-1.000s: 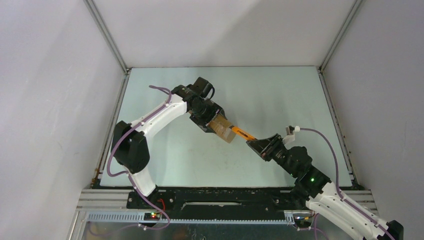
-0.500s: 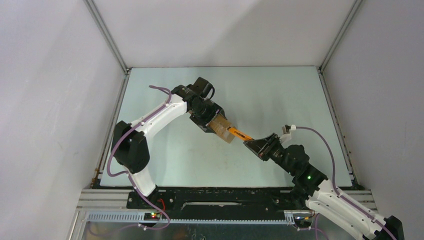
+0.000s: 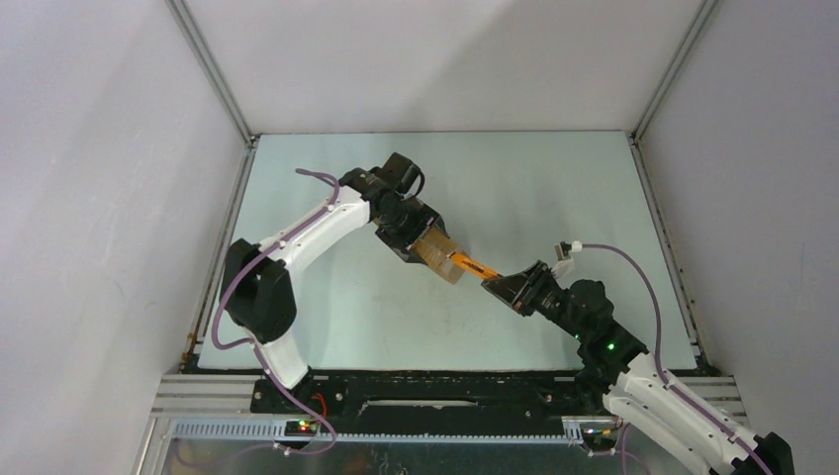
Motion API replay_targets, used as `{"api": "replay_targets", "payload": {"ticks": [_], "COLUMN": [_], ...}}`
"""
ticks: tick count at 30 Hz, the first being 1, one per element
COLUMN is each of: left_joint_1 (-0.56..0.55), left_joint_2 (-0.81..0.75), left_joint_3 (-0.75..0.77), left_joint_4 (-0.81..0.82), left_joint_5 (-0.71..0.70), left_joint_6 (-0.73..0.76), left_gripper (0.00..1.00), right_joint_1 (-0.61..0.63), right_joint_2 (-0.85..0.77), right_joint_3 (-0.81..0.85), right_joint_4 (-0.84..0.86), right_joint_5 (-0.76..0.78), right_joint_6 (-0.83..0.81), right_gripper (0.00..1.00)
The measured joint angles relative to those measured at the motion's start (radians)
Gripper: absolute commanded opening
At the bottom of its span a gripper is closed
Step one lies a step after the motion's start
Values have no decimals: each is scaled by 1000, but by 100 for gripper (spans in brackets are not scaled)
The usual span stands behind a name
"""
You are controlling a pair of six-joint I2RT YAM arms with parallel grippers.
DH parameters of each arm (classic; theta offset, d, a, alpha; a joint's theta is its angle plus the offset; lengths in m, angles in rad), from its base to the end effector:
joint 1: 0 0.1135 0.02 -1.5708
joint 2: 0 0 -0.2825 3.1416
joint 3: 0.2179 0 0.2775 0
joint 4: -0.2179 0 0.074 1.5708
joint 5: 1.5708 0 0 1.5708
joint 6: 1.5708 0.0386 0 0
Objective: Unpack the express box
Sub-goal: Cut the express box at the center of the board.
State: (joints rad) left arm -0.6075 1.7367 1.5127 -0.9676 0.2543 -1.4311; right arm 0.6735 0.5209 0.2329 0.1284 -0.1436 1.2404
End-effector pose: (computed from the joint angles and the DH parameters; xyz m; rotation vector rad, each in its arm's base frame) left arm 0.3109 -0.2280 0.2870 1.1502 -2.8200 0.7016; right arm 0.1236 0.1057 0.2168 0.4390 1.9426 1.4667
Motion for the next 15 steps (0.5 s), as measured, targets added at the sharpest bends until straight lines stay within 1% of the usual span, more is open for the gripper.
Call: {"api": "replay_targets", "payload": {"ticks": [6,15], "left_joint_1": [2,8], "left_joint_2": [4,9], "left_joint_3": [1,12], "left_joint_4": [-5,-20], "left_joint_5": [13,4], "left_joint_6": [33,71], "left_gripper": [68,67], "right_joint_1": [-84,-100], "right_joint_2": [55,177], "right_joint_3": [43,111], "right_joint_4": [-18,-32], "right_joint_5": [-138,-269], "right_joint_6": [-74,-158], "right_gripper": [0,0]}}
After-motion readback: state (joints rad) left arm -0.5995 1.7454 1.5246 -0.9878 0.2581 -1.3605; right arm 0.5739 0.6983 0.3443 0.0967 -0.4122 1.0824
